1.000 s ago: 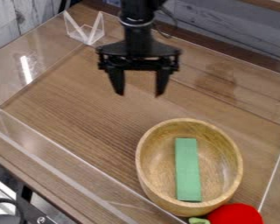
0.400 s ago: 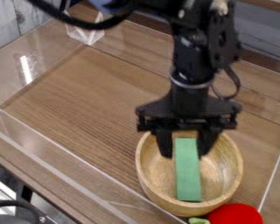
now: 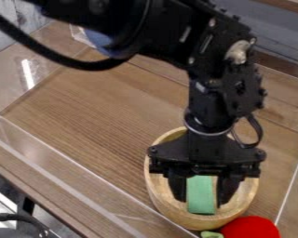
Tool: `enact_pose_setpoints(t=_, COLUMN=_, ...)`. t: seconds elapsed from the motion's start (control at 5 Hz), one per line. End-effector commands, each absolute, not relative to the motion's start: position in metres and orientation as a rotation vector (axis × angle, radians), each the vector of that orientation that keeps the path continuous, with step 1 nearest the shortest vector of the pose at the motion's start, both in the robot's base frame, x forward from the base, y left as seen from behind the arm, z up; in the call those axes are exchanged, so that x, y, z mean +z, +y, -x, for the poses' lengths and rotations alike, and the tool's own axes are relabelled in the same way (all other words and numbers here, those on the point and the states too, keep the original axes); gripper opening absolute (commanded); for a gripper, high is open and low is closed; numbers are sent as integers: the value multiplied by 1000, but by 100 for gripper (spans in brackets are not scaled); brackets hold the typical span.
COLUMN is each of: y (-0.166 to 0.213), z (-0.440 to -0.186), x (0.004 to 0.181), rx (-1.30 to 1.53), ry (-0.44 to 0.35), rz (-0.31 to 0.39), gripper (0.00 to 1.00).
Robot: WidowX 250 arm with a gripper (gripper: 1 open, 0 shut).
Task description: Put the green block in the brown bowl
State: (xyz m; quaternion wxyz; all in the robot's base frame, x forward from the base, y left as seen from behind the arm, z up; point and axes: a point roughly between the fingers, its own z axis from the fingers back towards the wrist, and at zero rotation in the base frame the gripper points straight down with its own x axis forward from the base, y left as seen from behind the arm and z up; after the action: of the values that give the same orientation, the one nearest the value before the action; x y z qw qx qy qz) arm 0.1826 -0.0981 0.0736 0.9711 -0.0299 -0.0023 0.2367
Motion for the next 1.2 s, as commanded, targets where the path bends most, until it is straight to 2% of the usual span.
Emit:
enact_pose_setpoints(t=0.0, y=-88, z=-187, x=79, rx=515, ry=-21, rz=79, gripper=100)
enact_pose_setpoints(t=0.4, y=-78, z=-189, x=78, rx=533, ry=12, rz=99, gripper=100)
enact_pose_setpoints(t=0.8, y=-97, z=-192, x=98, rx=483, ry=28, rz=124, gripper=100)
enact_pose_setpoints(t=1.0, y=-103, z=-196, x=96, rx=458, ry=31, rz=128, gripper=100)
